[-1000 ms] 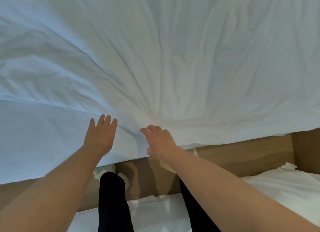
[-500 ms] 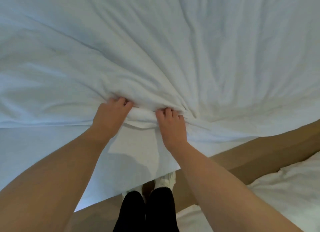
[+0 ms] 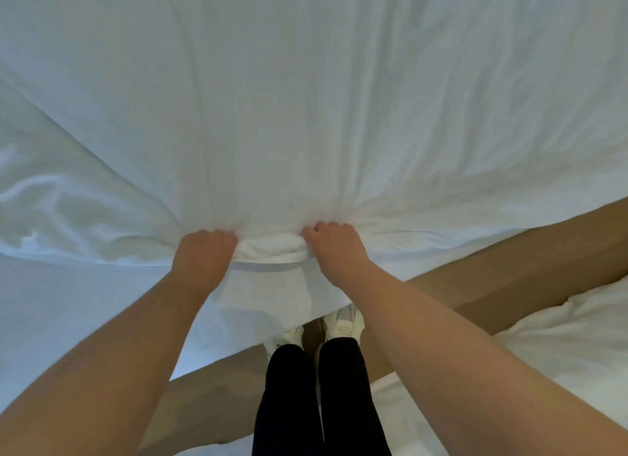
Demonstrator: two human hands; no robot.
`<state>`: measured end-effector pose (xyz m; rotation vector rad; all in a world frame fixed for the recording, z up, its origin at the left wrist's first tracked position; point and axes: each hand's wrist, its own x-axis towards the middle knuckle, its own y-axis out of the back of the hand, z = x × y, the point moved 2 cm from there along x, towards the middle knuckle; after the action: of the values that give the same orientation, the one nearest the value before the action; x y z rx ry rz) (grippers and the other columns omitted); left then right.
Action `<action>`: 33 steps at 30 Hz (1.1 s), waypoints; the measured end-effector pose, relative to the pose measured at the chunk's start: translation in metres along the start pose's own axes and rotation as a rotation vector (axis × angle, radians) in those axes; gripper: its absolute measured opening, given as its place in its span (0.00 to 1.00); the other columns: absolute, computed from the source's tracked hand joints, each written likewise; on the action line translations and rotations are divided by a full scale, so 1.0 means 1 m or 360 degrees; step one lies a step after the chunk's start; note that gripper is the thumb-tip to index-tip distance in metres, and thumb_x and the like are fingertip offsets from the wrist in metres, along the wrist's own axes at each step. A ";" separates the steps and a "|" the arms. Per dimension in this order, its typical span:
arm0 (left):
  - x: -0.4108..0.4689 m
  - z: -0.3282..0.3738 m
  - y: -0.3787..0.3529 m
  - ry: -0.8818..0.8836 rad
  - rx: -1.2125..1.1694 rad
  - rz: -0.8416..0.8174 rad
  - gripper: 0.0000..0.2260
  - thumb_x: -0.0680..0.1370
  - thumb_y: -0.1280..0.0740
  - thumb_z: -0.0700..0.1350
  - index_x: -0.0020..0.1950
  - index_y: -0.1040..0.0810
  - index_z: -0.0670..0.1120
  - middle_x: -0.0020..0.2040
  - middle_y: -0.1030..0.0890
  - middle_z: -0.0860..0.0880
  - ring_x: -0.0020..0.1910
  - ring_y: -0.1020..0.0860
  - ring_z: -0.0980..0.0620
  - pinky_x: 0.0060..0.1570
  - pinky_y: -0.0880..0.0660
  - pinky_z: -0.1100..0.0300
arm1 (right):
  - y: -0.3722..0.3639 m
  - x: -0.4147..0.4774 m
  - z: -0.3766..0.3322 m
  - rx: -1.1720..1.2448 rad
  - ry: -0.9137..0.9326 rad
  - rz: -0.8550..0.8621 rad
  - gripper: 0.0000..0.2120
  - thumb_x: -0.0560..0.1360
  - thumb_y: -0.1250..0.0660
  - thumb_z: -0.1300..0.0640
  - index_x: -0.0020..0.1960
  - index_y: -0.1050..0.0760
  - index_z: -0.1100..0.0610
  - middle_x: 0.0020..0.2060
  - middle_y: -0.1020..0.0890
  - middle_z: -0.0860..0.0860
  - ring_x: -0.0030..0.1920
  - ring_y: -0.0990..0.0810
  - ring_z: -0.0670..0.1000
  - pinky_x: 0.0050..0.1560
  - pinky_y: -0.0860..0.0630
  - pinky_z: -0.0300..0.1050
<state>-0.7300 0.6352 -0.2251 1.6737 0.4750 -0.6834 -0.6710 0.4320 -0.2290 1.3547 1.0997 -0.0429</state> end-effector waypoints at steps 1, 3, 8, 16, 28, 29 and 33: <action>0.002 0.002 0.003 -0.0086 0.0011 -0.0080 0.13 0.65 0.23 0.38 0.47 0.19 0.47 0.39 0.19 0.47 0.35 0.19 0.46 0.33 0.25 0.59 | -0.004 0.004 -0.002 -0.0009 0.0007 -0.0118 0.21 0.74 0.34 0.66 0.65 0.30 0.55 0.56 0.24 0.53 0.55 0.22 0.55 0.48 0.31 0.45; 0.002 0.005 0.000 -0.0173 -0.0001 -0.0299 0.11 0.75 0.33 0.42 0.56 0.21 0.51 0.51 0.19 0.49 0.48 0.19 0.48 0.43 0.27 0.58 | -0.006 0.006 -0.002 -0.0033 -0.0012 -0.0361 0.16 0.76 0.37 0.65 0.63 0.25 0.54 0.55 0.21 0.52 0.54 0.20 0.54 0.46 0.29 0.44; -0.036 0.000 -0.012 0.0042 -0.0288 -0.0356 0.15 0.77 0.38 0.45 0.64 0.29 0.50 0.57 0.25 0.49 0.56 0.25 0.48 0.49 0.31 0.55 | 0.003 -0.023 -0.014 -0.0071 -0.0068 -0.0378 0.21 0.76 0.37 0.63 0.68 0.32 0.54 0.60 0.25 0.52 0.59 0.25 0.54 0.54 0.32 0.46; -0.080 -0.088 -0.060 0.0279 0.0169 0.0261 0.28 0.57 0.26 0.36 0.57 0.22 0.40 0.50 0.24 0.37 0.47 0.24 0.38 0.45 0.28 0.46 | -0.006 -0.014 -0.130 0.0170 0.0127 0.0043 0.32 0.72 0.33 0.62 0.73 0.42 0.53 0.68 0.34 0.55 0.66 0.33 0.58 0.60 0.32 0.54; -0.067 -0.190 -0.062 -0.0177 0.0183 -0.0206 0.10 0.73 0.34 0.39 0.53 0.21 0.46 0.47 0.19 0.45 0.44 0.20 0.44 0.39 0.28 0.57 | 0.023 0.070 -0.239 0.0124 -0.0186 0.0019 0.14 0.76 0.37 0.64 0.60 0.24 0.57 0.55 0.20 0.56 0.56 0.21 0.59 0.51 0.26 0.48; -0.070 -0.189 -0.055 -0.0173 0.0090 -0.0383 0.12 0.75 0.36 0.41 0.57 0.22 0.46 0.51 0.20 0.46 0.47 0.21 0.45 0.42 0.28 0.58 | 0.033 0.066 -0.234 0.0163 -0.0208 -0.0133 0.14 0.77 0.39 0.63 0.61 0.24 0.58 0.57 0.21 0.57 0.58 0.21 0.60 0.51 0.27 0.48; -0.101 -0.175 -0.067 -0.0179 -0.0221 -0.0627 0.20 0.76 0.37 0.50 0.67 0.30 0.48 0.63 0.25 0.46 0.60 0.25 0.45 0.55 0.27 0.53 | 0.041 0.034 -0.235 0.0091 -0.0297 -0.0273 0.15 0.77 0.37 0.60 0.63 0.26 0.55 0.60 0.23 0.54 0.61 0.24 0.57 0.56 0.30 0.48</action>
<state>-0.8163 0.8253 -0.1856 1.4144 0.7643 -1.0023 -0.7684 0.6468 -0.1795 1.2763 1.0601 -0.3226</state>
